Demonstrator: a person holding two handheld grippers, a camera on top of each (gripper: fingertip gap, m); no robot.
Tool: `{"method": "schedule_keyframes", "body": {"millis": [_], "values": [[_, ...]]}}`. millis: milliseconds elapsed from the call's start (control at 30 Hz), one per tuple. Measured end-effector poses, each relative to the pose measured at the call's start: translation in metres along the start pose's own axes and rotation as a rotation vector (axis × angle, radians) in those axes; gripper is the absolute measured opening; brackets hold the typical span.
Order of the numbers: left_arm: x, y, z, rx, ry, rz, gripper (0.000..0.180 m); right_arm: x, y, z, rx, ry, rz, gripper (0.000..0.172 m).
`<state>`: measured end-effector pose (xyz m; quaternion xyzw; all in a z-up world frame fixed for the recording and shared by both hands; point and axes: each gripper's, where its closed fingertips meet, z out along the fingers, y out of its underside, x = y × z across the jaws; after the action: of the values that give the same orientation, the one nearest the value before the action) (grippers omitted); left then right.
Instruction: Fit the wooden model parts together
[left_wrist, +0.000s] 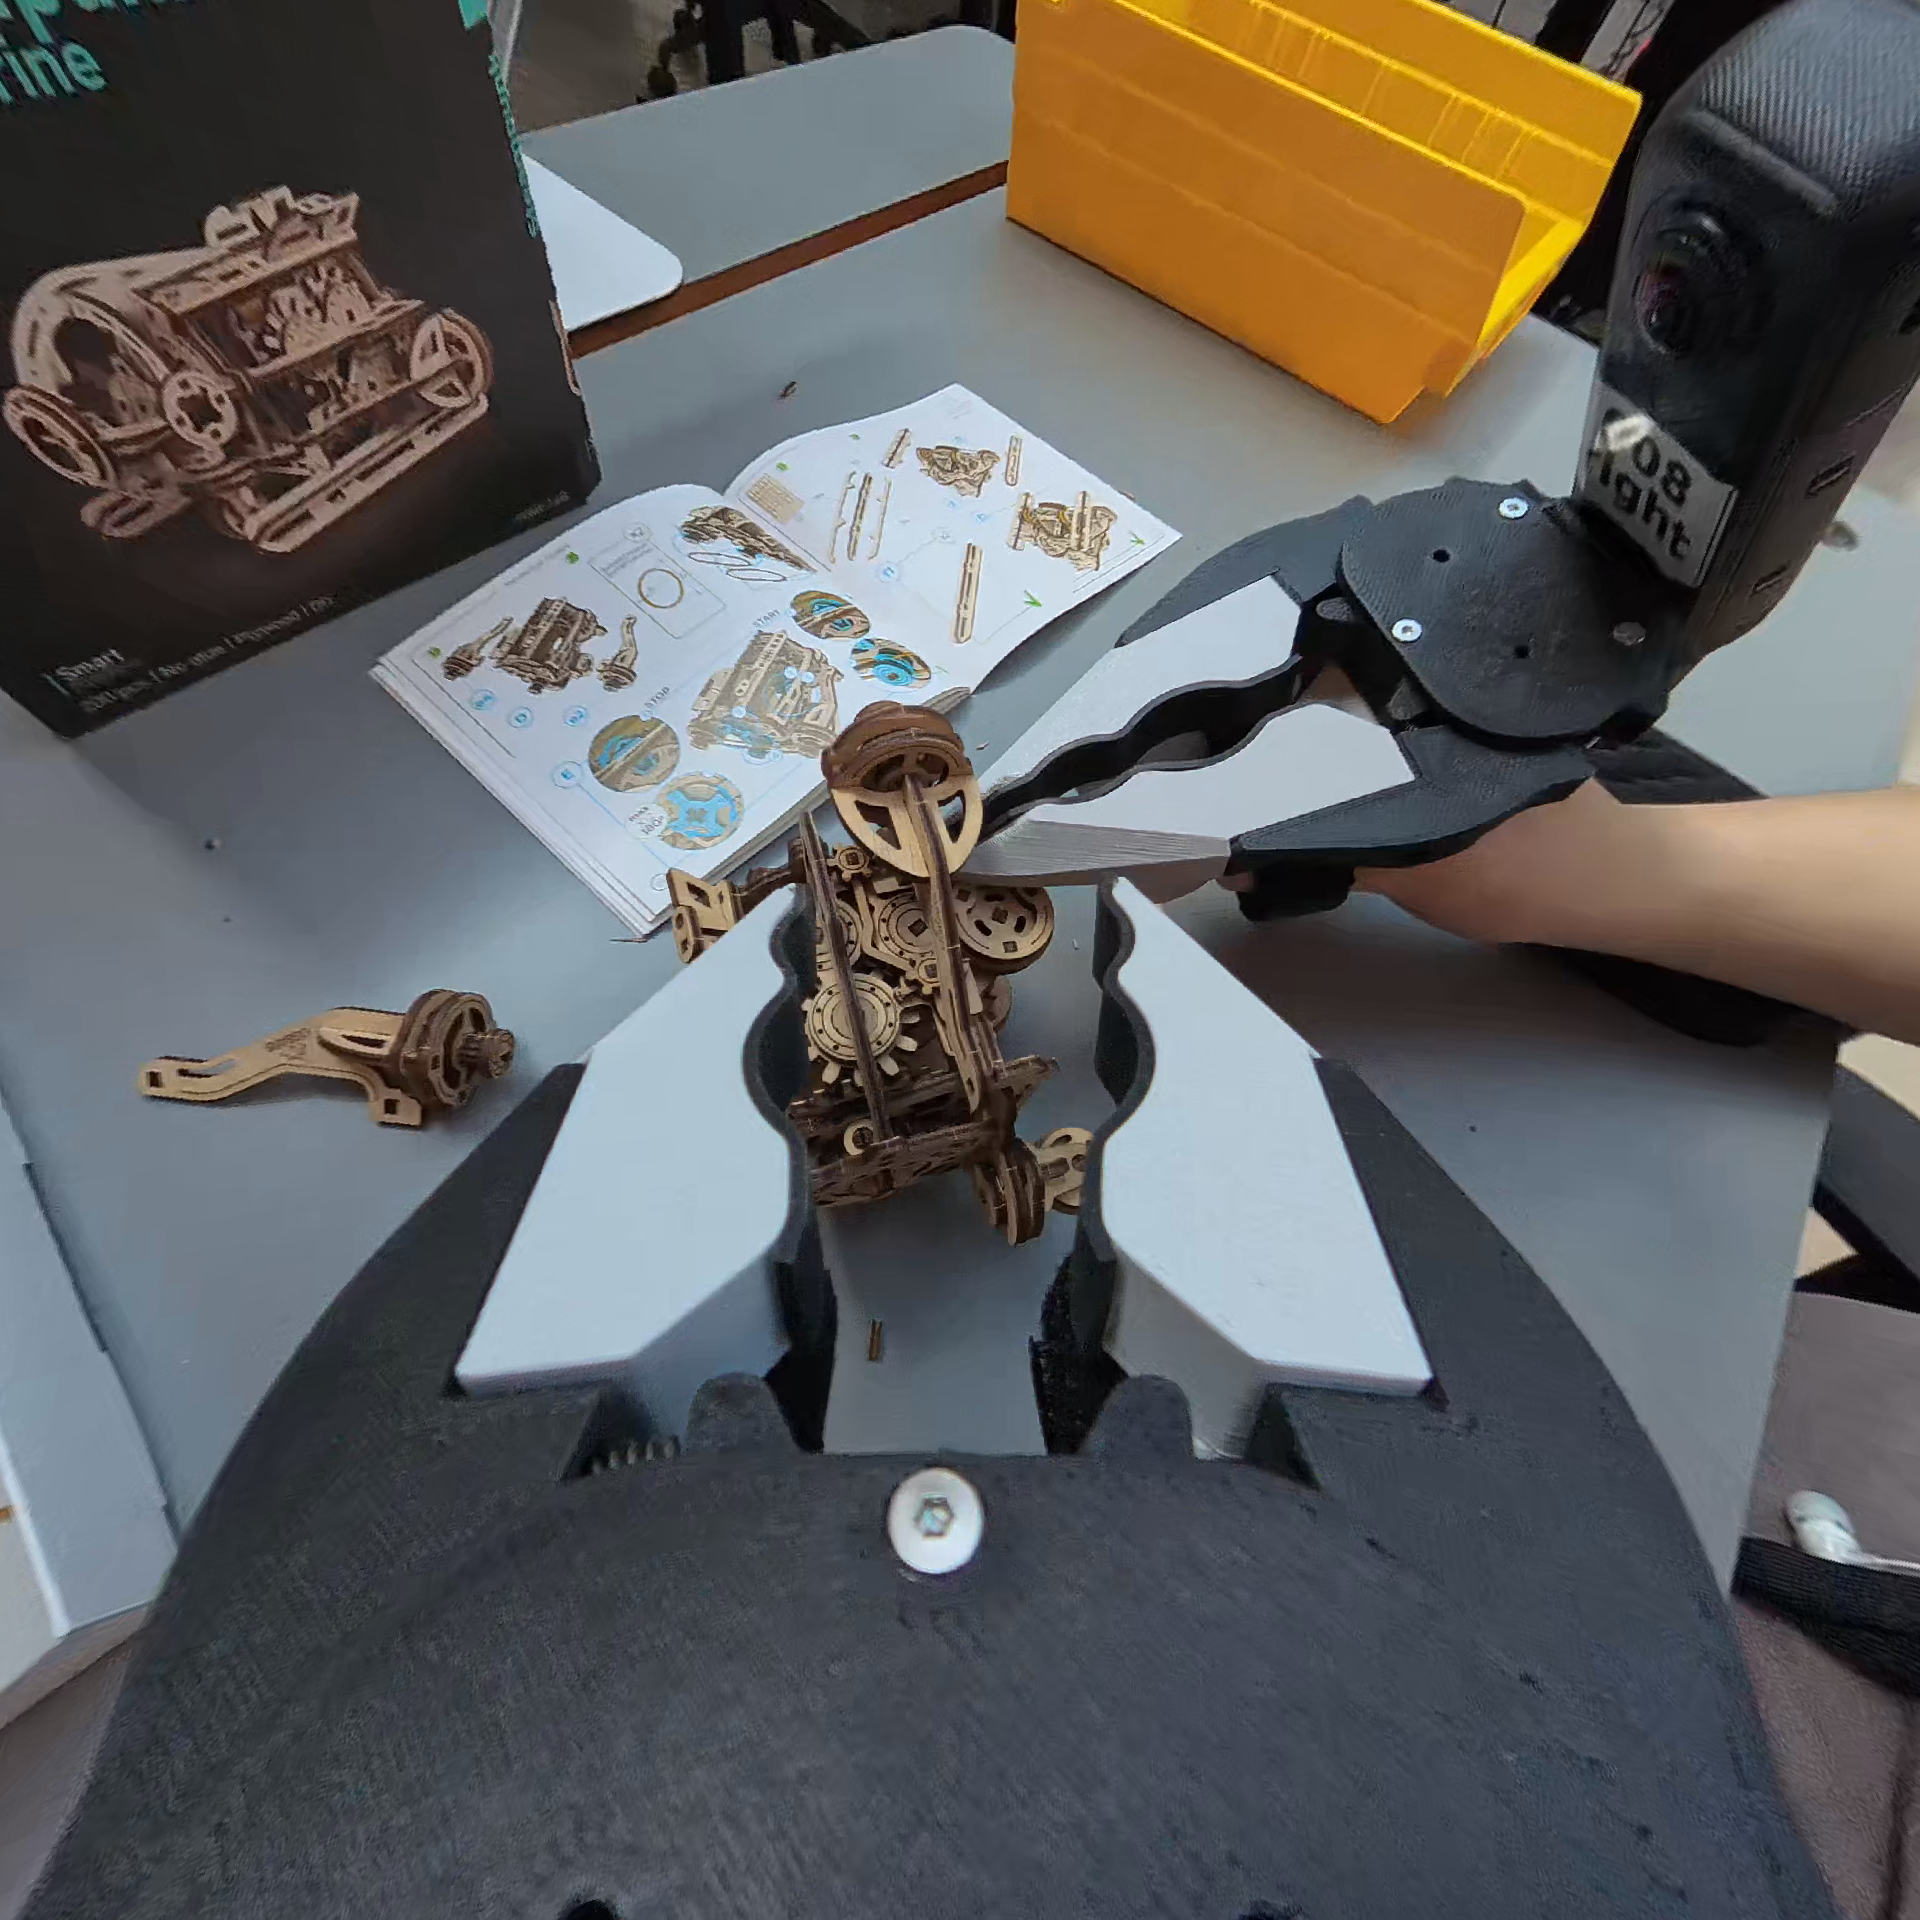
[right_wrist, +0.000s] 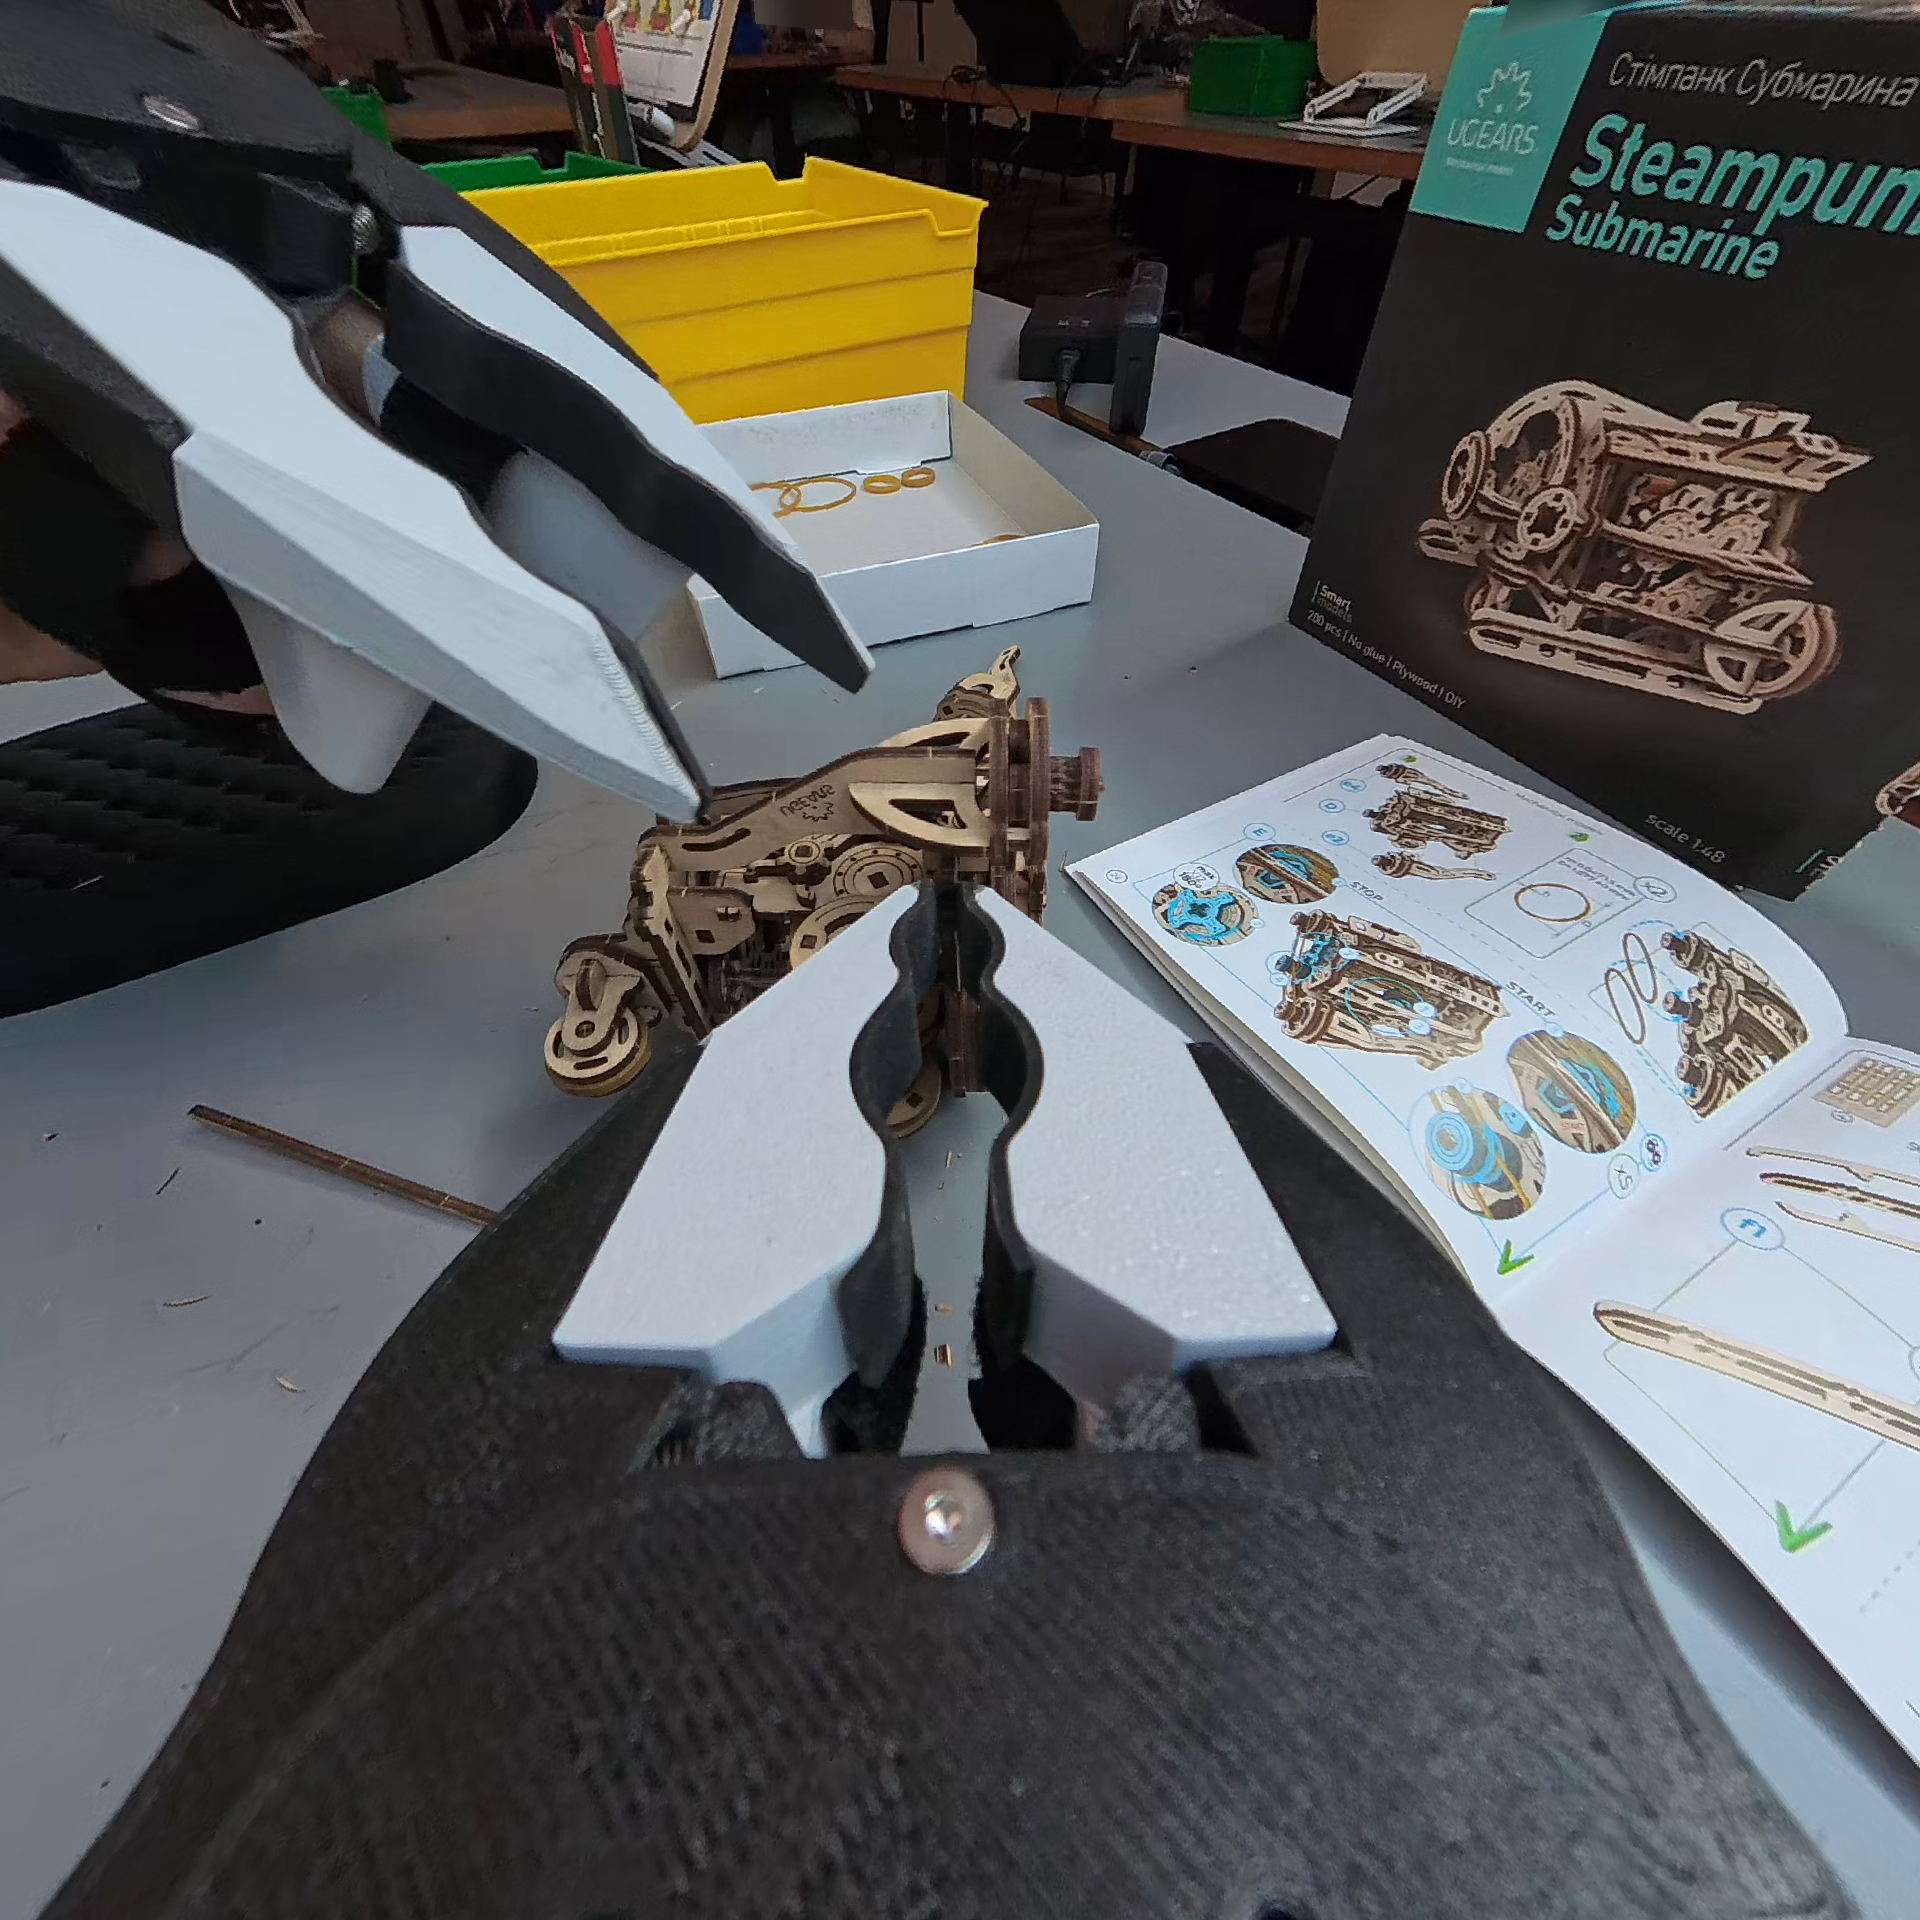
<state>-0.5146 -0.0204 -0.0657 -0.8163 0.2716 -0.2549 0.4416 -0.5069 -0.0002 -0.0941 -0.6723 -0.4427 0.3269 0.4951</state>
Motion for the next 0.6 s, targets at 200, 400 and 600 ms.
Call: {"method": "schedule_keyframes", "body": {"millis": [200, 400, 600], "values": [[0.004, 0.007, 0.005, -0.009, -0.104, 0.094, 0.044, 0.000, 0.000, 0.000, -0.001, 0.005, -0.005, 0.002], [0.008, 0.014, 0.018, -0.063, -0.050, -0.030, 0.031, -0.001, 0.000, -0.001, -0.002, 0.005, -0.010, 0.002], [-0.001, 0.016, 0.024, -0.070, -0.122, -0.010, 0.018, -0.002, 0.000, 0.000, -0.001, 0.003, -0.012, 0.002]]}}
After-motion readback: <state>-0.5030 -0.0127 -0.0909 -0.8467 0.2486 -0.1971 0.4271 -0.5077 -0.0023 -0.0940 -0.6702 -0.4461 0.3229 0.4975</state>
